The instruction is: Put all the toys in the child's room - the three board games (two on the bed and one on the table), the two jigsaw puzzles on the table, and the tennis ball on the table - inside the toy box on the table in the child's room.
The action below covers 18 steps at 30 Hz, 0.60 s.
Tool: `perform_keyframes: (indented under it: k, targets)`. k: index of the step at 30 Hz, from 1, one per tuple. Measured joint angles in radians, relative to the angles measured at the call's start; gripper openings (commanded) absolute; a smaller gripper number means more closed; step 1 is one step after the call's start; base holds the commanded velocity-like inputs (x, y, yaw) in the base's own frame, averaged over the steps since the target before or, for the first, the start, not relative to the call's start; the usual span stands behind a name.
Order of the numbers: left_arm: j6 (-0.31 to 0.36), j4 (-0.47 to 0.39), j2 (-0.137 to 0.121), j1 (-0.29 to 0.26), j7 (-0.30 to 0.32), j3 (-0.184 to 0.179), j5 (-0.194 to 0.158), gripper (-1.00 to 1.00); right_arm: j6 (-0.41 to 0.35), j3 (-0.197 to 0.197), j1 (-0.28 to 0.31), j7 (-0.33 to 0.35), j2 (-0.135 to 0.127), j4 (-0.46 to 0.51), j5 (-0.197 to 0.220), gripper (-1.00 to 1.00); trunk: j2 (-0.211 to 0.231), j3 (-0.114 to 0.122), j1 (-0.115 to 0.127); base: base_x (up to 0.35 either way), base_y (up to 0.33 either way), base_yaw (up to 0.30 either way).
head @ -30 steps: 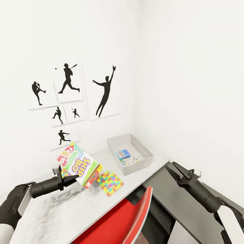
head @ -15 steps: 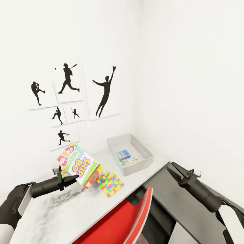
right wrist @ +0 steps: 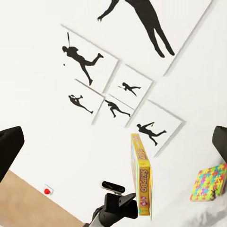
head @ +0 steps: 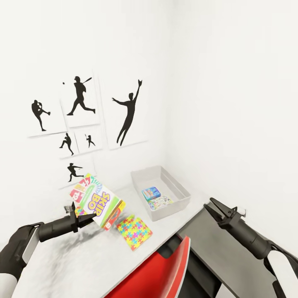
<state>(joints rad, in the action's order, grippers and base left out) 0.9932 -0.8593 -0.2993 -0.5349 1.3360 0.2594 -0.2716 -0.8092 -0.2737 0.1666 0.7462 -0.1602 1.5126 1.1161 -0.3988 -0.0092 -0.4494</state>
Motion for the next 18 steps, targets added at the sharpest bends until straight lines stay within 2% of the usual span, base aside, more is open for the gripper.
perform_keyframes:
  k: [11, 18]
  targets:
    - [0.0, 0.0, 0.0, 0.0, 0.0, -0.003, 0.0, -1.0, -0.005, 0.0, 0.0, -0.01, -0.002, -0.001, 0.0, 1.0, 0.0, 0.0, 0.0, 0.06, 0.0, -0.008]
    - [0.0, 0.0, 0.0, 0.0, 0.0, -0.001, 0.0, -1.0, -0.005, 0.0, 0.0, -0.012, -0.001, -0.001, 0.0, 1.0, 0.0, 0.0, 0.0, 0.083, 0.0, -0.188]
